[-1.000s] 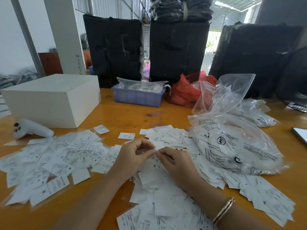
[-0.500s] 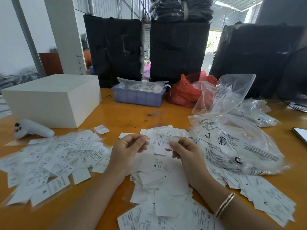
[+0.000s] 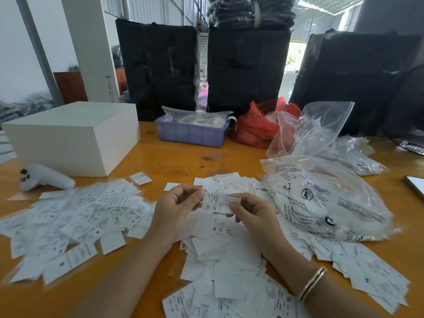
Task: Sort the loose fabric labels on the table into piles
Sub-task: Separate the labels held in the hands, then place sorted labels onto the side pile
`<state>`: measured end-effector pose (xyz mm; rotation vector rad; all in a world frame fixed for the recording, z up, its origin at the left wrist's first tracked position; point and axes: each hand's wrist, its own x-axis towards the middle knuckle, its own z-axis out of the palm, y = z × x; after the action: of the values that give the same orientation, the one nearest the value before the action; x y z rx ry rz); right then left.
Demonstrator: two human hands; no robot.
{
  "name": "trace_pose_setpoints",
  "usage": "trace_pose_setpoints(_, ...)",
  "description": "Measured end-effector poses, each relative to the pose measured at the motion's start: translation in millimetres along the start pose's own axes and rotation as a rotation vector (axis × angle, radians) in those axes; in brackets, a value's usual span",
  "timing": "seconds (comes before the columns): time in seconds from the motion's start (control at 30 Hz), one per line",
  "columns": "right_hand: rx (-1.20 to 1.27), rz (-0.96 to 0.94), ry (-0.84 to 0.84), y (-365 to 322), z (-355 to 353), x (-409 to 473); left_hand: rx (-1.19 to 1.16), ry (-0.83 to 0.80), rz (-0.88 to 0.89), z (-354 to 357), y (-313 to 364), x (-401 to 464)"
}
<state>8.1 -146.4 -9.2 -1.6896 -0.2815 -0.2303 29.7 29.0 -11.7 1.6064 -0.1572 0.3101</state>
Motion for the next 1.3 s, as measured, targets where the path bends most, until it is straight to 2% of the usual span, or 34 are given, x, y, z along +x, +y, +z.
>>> trace_pose_setpoints(0.23, 0.110, 0.103, -0.049, -0.2, -2.4, 1.7, 0.062, 0.009, 0.029, -0.1, 0.2, 0.2)
trace_pose_setpoints(0.5, 0.143, 0.216, -0.129, 5.1, -1.9, 3.5, 0.122, -0.110, -0.038, 1.7, -4.3, 0.3)
trace_pose_setpoints(0.77, 0.344, 0.235, -0.103, 7.1, -9.5, 6.7, 0.118, -0.141, -0.012, 0.4, -3.0, -0.1)
trace_pose_setpoints(0.97, 0.211, 0.276, -0.146, 7.8, -2.5, 5.7, 0.171, -0.160, 0.007, 1.6, -4.8, -0.4)
trace_pose_setpoints(1.3, 0.327, 0.190, -0.072, 7.6, -6.9, 6.7, 0.111, -0.097, 0.001, 1.1, -3.9, 0.5)
